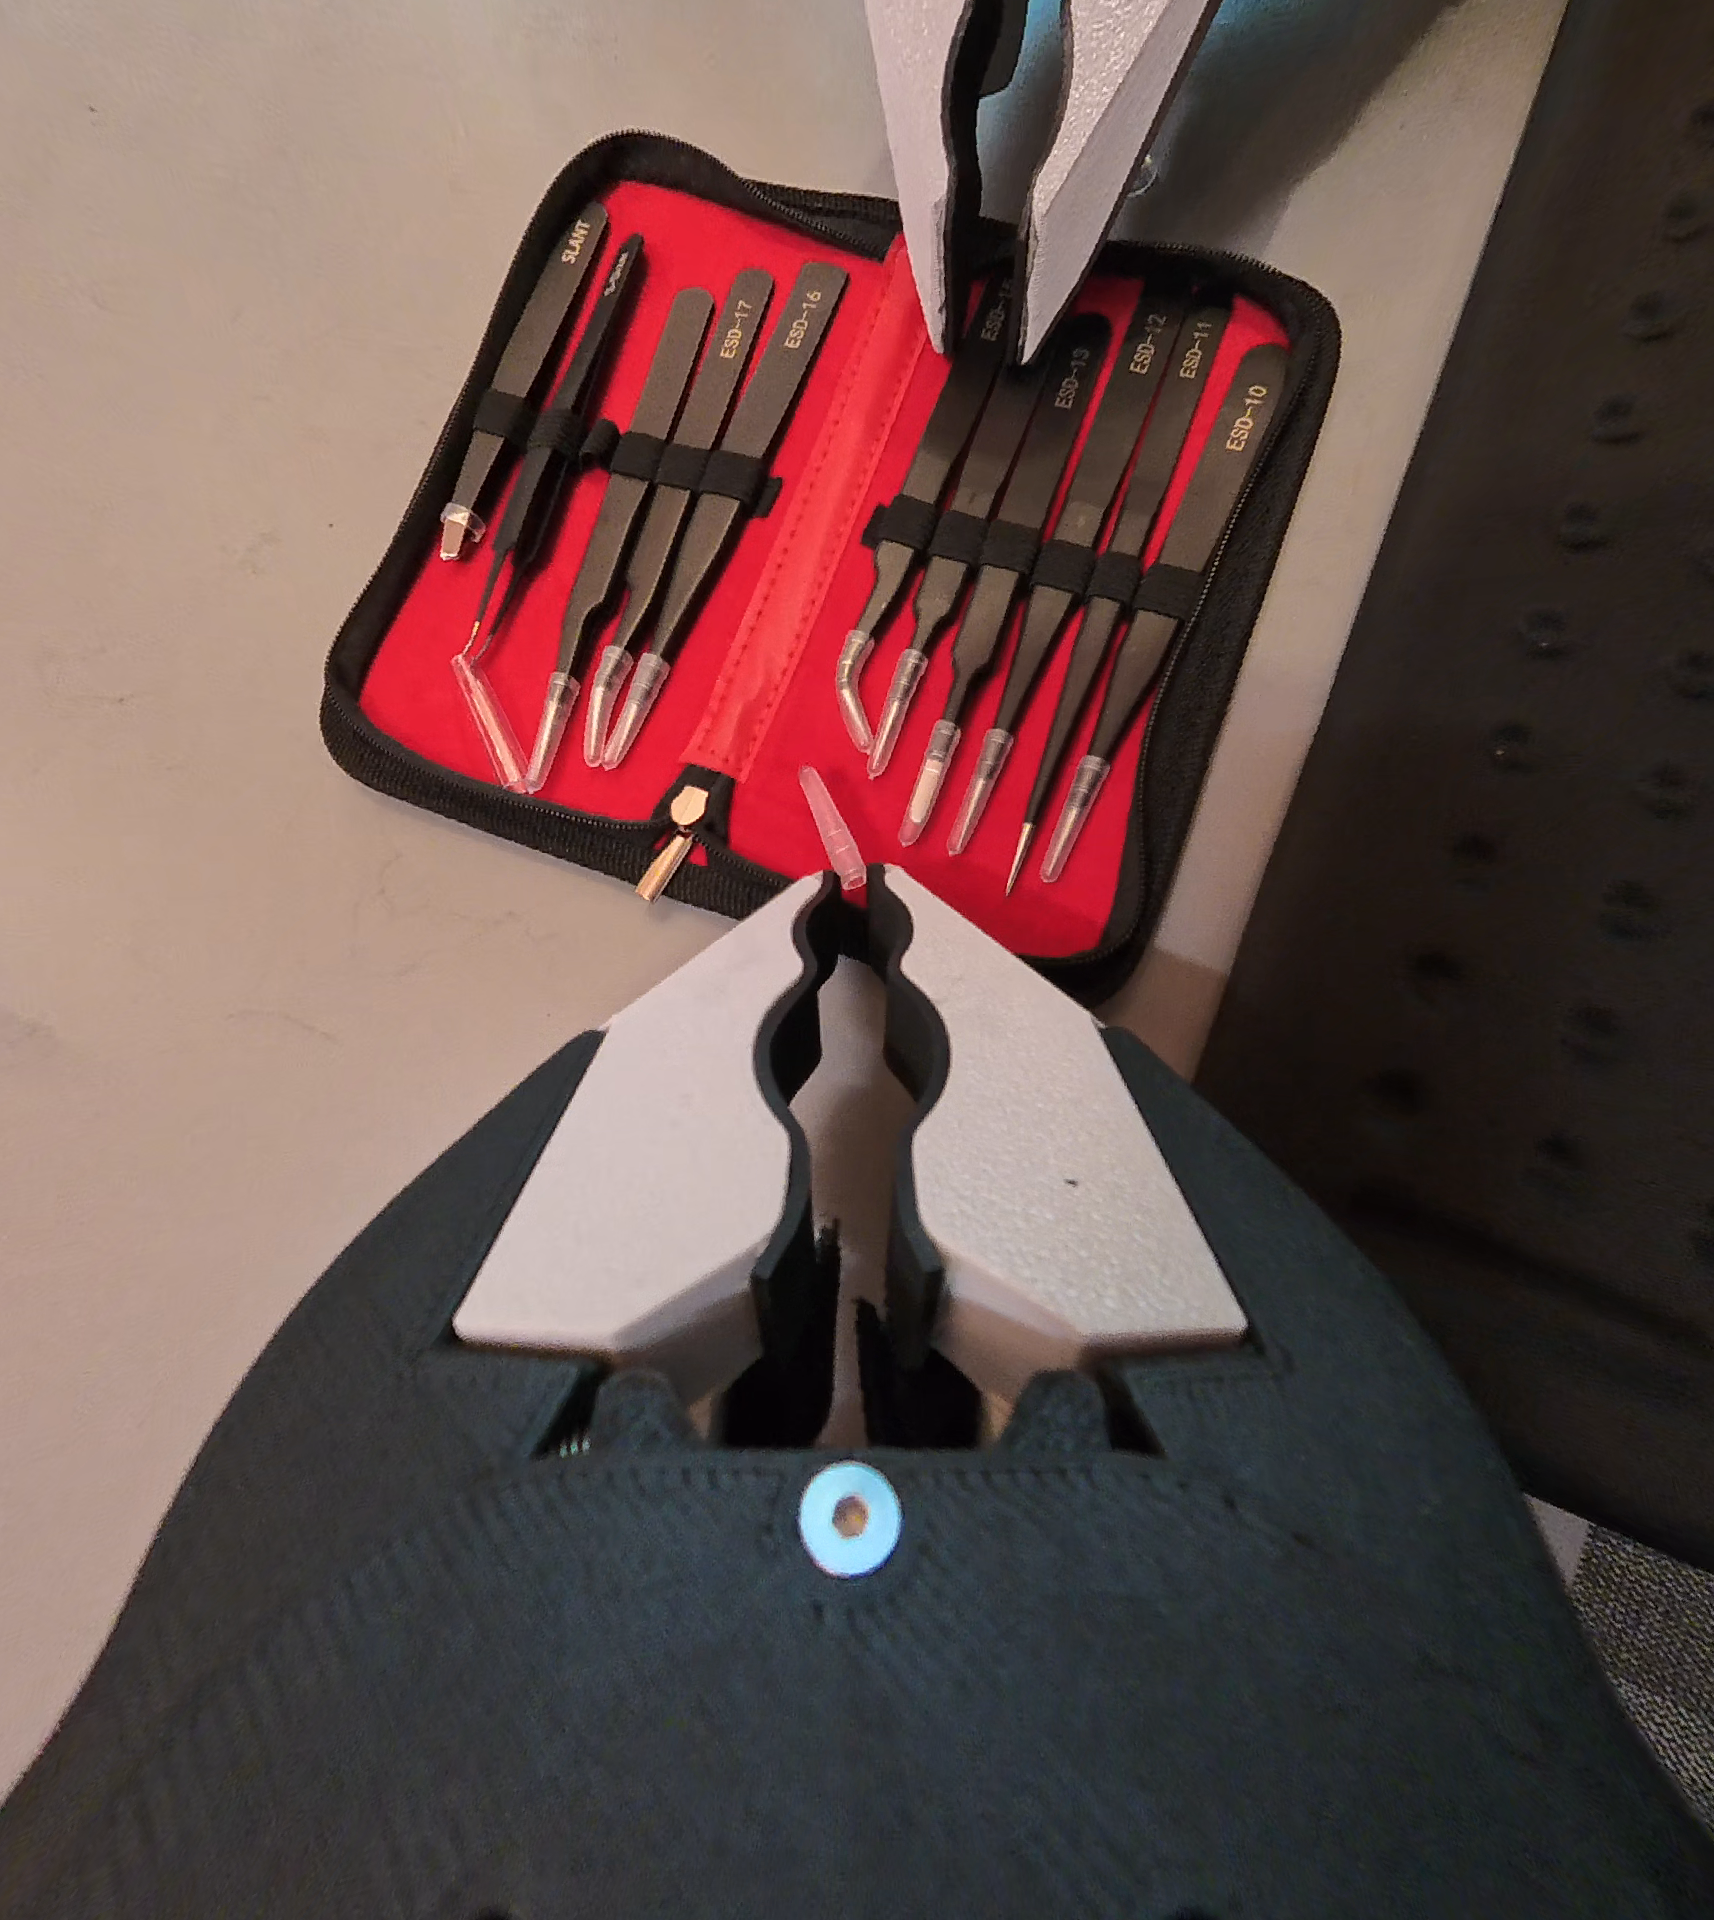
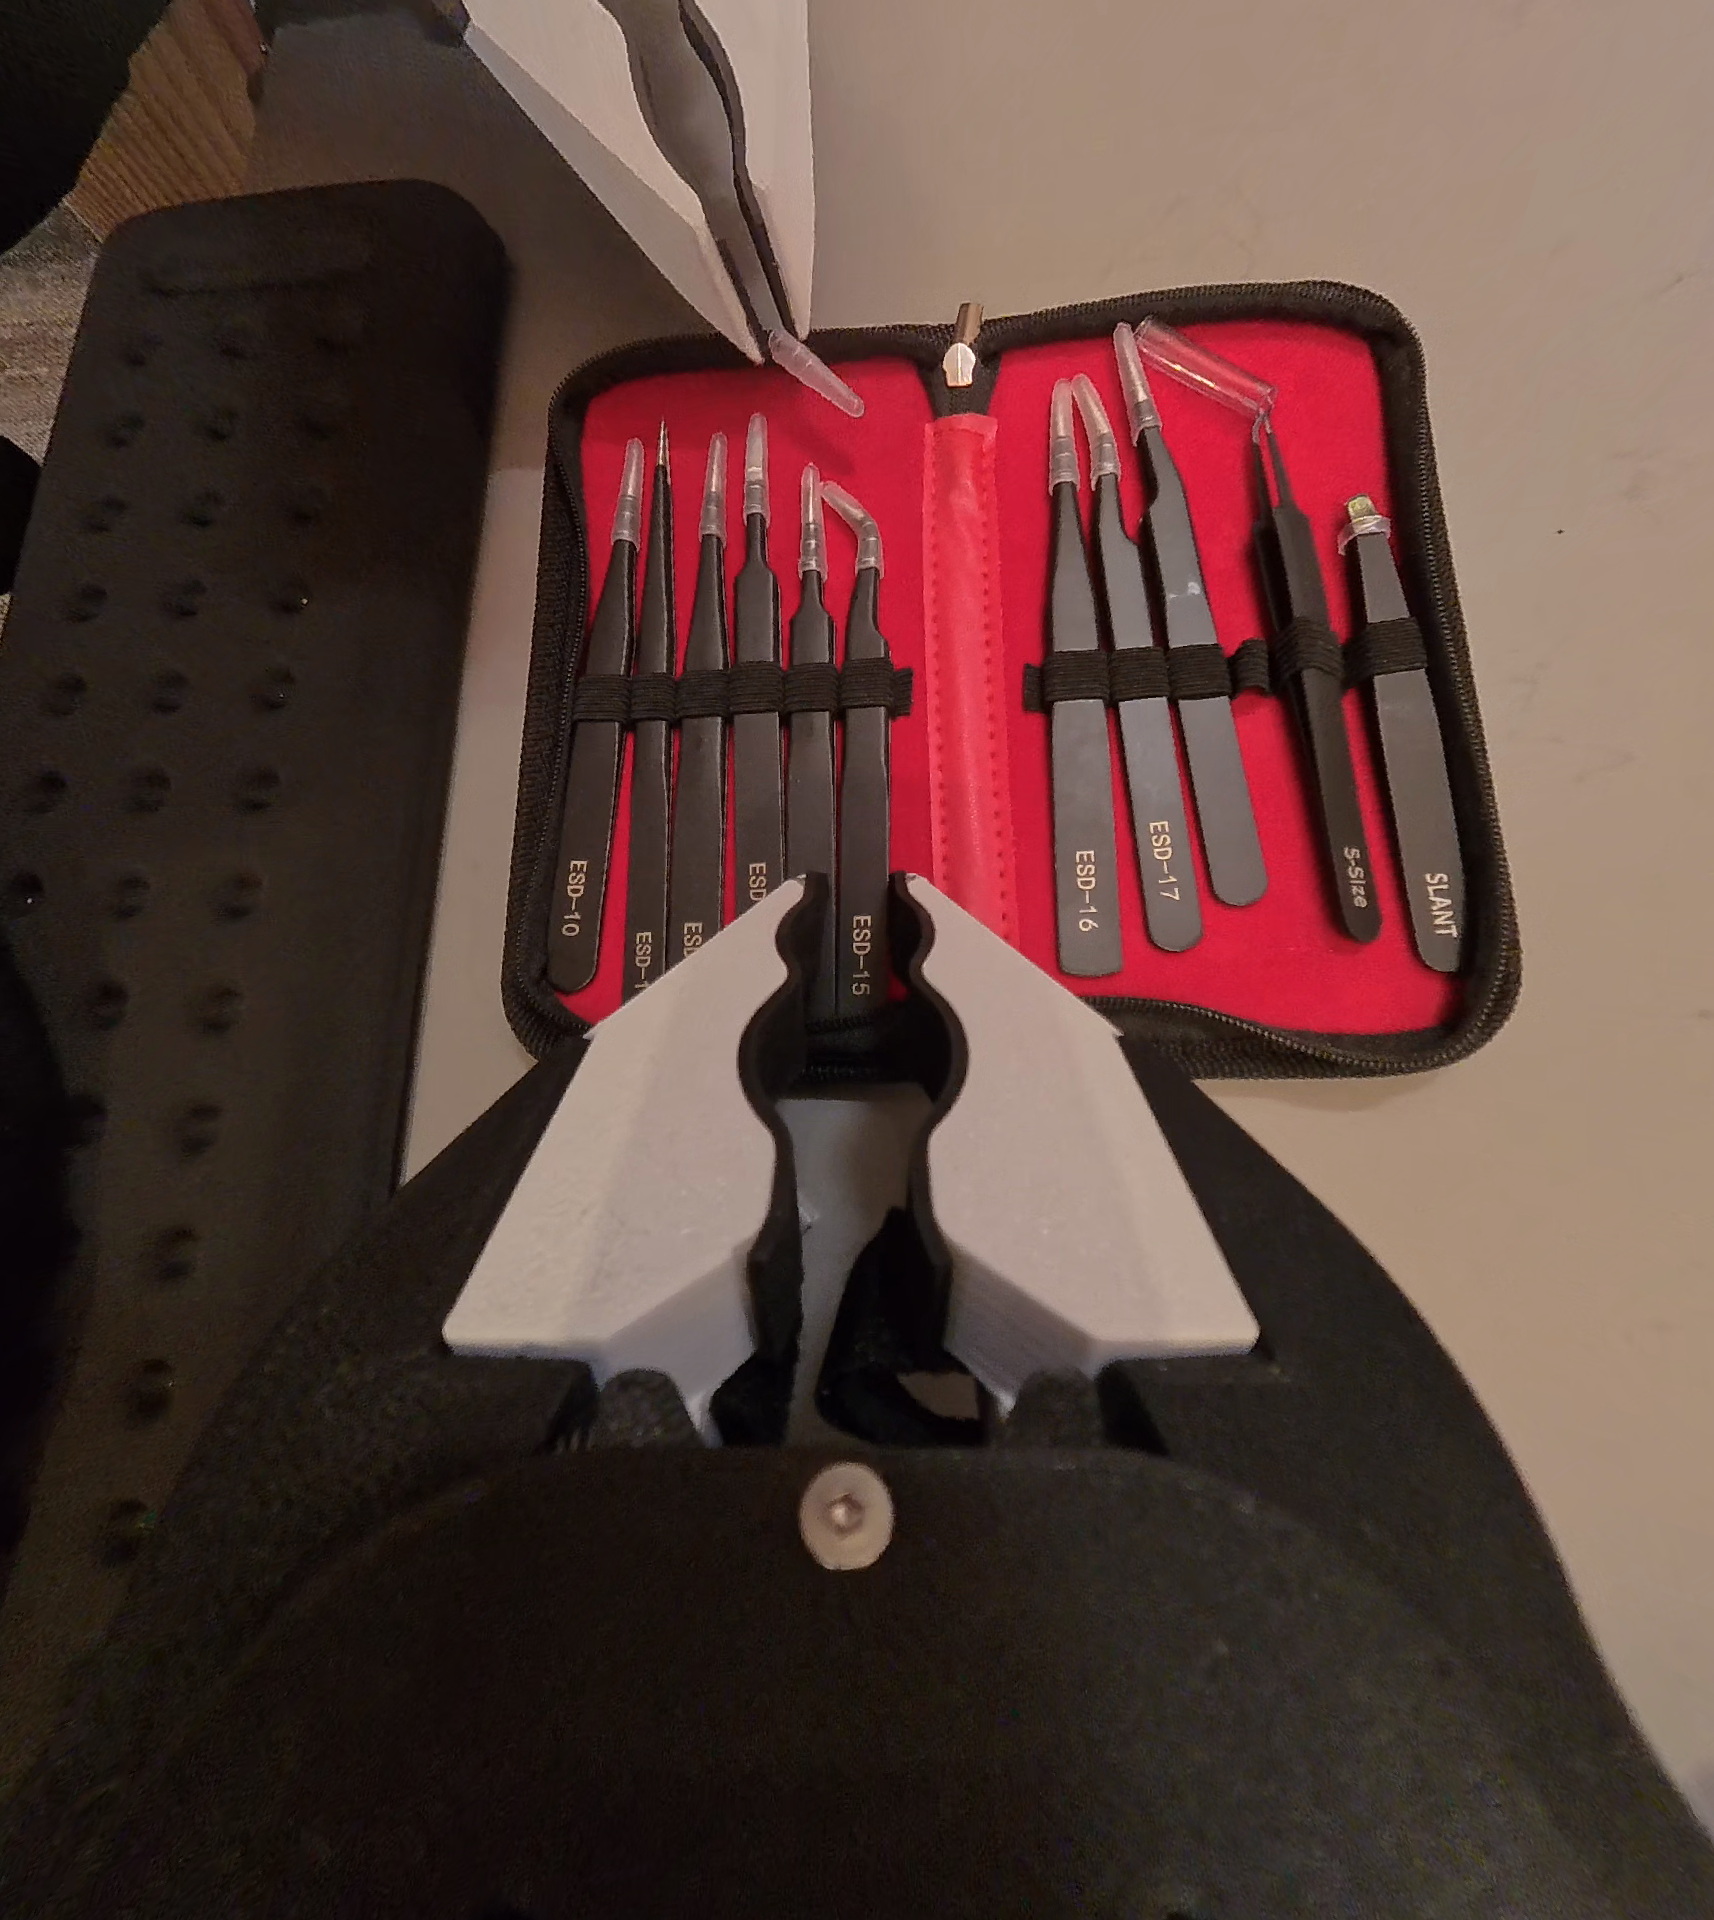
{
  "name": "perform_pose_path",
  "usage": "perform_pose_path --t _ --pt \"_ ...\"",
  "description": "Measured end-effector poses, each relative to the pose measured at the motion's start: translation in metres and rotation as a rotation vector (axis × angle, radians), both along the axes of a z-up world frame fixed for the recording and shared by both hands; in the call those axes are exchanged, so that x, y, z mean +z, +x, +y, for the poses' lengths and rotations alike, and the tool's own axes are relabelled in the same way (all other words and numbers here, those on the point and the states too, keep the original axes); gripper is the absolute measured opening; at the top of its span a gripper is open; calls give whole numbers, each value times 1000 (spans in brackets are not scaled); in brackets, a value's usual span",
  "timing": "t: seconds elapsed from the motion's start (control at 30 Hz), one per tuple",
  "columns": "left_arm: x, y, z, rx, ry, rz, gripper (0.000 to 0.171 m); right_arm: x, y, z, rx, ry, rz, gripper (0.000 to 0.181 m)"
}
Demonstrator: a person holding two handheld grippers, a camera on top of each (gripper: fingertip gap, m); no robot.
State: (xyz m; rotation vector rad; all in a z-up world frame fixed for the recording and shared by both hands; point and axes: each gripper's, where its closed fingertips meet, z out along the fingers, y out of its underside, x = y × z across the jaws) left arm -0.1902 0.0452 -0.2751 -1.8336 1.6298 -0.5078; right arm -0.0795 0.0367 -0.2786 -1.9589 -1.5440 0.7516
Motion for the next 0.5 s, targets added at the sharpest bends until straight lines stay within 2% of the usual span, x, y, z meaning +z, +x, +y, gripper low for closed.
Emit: perform_pose_path --t 0.2,0.27,0.37,0.5 --pt "-5 -3 -8 -12 -41 40 2 0 1 -1 -1 -1 -2 10" --pt "-5 -4 -10 -9 -56 48 7 0 1 -1 0 3 -4 10" --pt "-1 -2 -9 -4 -28 48 15 3 1 -2 8 22 0 11" --pt "3 5 -16 -40 -9 32 15 15 -5 -9 29 52 56 10"
